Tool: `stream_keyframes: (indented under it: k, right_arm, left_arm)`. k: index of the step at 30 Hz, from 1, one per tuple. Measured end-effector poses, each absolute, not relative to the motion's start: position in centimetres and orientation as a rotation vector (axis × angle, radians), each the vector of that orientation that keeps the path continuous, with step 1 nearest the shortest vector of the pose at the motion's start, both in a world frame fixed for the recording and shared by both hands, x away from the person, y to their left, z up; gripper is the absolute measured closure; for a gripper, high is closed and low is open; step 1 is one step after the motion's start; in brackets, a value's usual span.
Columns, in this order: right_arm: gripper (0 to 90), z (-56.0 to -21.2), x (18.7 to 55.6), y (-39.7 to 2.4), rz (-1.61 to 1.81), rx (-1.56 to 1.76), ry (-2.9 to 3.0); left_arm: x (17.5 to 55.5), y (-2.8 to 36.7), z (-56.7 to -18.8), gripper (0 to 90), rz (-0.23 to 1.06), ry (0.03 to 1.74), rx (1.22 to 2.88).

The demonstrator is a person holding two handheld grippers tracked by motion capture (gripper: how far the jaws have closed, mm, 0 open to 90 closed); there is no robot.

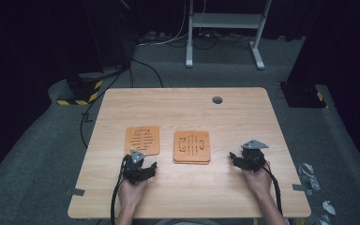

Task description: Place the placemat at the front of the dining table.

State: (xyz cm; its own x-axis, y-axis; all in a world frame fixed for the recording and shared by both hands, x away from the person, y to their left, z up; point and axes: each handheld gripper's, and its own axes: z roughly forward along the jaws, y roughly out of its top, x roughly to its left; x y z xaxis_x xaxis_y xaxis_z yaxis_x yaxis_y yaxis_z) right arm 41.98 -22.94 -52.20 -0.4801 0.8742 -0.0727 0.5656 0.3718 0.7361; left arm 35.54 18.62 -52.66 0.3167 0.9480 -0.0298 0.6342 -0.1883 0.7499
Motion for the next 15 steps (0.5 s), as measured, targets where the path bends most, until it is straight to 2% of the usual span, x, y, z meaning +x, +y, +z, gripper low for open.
stream_keyframes:
  k: [15]
  right_arm:
    - [36.0,-52.23,42.40,-23.39,0.944,1.290,2.204]
  left_arm:
    - [35.52,18.34,-52.76,28.8,0.623,1.401,1.919]
